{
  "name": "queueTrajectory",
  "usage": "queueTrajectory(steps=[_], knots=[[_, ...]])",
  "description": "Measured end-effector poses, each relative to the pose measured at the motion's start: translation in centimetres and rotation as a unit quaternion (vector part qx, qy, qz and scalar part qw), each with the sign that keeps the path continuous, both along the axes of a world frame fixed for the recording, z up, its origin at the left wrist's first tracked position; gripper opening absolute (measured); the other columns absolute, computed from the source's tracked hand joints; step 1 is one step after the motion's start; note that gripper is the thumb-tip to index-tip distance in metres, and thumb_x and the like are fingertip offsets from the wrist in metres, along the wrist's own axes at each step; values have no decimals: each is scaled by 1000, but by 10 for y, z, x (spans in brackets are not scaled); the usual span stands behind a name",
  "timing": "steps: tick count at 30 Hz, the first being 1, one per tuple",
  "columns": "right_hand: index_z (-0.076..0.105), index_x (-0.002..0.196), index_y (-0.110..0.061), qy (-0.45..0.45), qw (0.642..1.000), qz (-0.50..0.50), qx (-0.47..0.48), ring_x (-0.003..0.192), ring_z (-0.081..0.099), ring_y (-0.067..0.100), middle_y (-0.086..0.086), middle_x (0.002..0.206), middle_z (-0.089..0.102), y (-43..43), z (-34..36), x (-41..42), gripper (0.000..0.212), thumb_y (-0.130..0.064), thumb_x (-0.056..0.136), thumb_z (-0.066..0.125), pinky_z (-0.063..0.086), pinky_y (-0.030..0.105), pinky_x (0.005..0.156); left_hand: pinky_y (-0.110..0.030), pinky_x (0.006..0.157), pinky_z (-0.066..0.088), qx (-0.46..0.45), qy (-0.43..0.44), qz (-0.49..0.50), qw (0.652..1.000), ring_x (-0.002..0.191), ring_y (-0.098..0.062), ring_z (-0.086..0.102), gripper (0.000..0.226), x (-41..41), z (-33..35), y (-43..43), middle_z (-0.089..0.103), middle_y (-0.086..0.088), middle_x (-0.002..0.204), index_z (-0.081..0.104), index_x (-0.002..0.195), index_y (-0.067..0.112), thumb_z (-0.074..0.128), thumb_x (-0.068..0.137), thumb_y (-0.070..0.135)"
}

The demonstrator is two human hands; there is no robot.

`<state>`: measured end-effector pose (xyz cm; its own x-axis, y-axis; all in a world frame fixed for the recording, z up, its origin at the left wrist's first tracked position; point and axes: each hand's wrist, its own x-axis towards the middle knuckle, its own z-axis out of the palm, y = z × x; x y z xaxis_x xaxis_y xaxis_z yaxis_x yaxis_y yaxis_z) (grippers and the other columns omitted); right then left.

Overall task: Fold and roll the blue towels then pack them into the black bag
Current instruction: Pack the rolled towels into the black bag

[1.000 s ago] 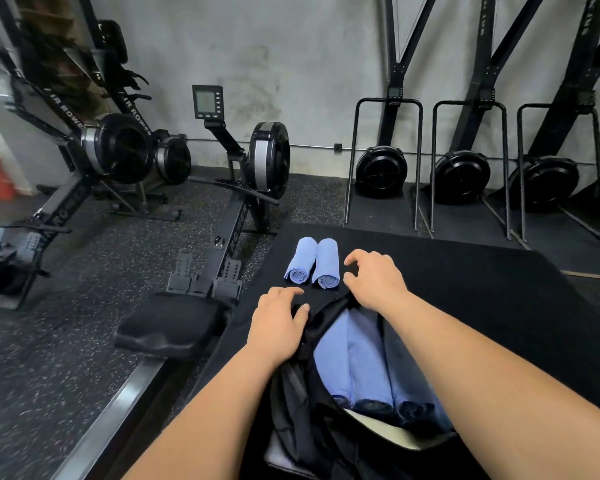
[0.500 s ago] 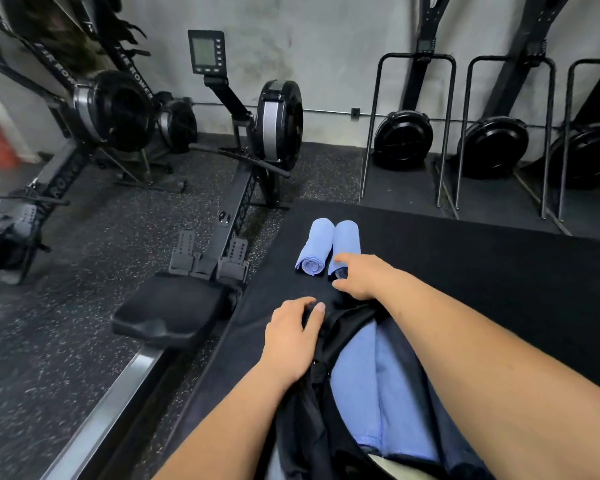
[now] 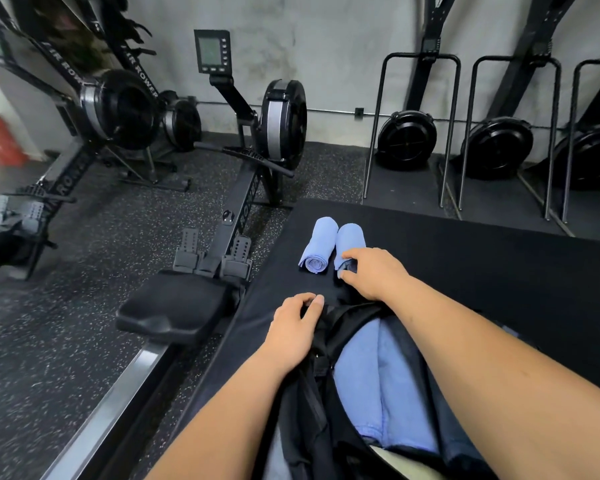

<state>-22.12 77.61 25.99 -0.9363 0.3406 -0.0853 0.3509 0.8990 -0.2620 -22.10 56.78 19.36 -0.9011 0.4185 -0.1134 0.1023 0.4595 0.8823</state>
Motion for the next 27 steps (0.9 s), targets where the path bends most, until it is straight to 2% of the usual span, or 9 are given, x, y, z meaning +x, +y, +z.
queueTrajectory(steps=[3,5,9,14,17,21,24,27], knots=[[65,131,-41,46,999,4,1,117,58,28,1,127,67,-4,19,18,37,-48,95,64,50,39,91,-31,104,40,34,-55,25,998,120,-8,57,41,5,22,-5,63,16,127,62,129,34,44,105,62],[69,126,-41,77,997,-2,-5,118,60,26,-1,127,68,-7,32,31,35,-50,93,67,51,38,92,-33,104,42,33,-55,39,997,115,-9,58,36,10,37,-7,64,17,120,60,124,37,43,105,62],[71,122,-42,123,992,-18,-29,121,61,22,-9,131,68,-12,59,59,34,-55,90,70,52,38,96,-27,91,38,44,-23,42,998,103,-3,58,30,25,67,-11,62,20,110,59,123,35,44,107,56],[74,119,-42,164,984,-15,-68,122,62,16,-16,129,69,-23,86,92,38,-61,87,68,52,36,95,-29,90,39,52,6,29,998,106,-10,59,36,49,106,-7,65,10,115,61,125,32,42,107,56],[76,117,-41,189,978,-2,-86,121,63,14,-18,128,70,-29,100,113,33,-55,88,70,52,34,99,-30,90,38,67,15,14,998,110,-13,58,42,65,127,0,65,7,124,64,128,25,40,108,53],[79,114,-41,230,969,15,-88,107,65,8,-20,116,74,-39,119,148,26,-49,90,71,51,28,91,-33,88,39,89,25,9,996,102,-17,56,41,92,156,5,66,-3,120,65,117,21,35,110,49],[79,110,-42,258,960,19,-109,88,62,-5,-25,99,73,-48,129,174,22,-45,89,71,48,22,84,-36,81,38,98,12,13,995,91,-23,53,44,107,168,10,62,-6,101,62,102,16,33,107,49],[81,104,-41,277,952,25,-125,81,59,-12,-27,94,73,-56,134,200,18,-39,88,73,45,16,79,-40,78,40,138,-20,38,990,81,-26,49,56,101,154,24,59,-7,85,59,92,16,35,81,65]])
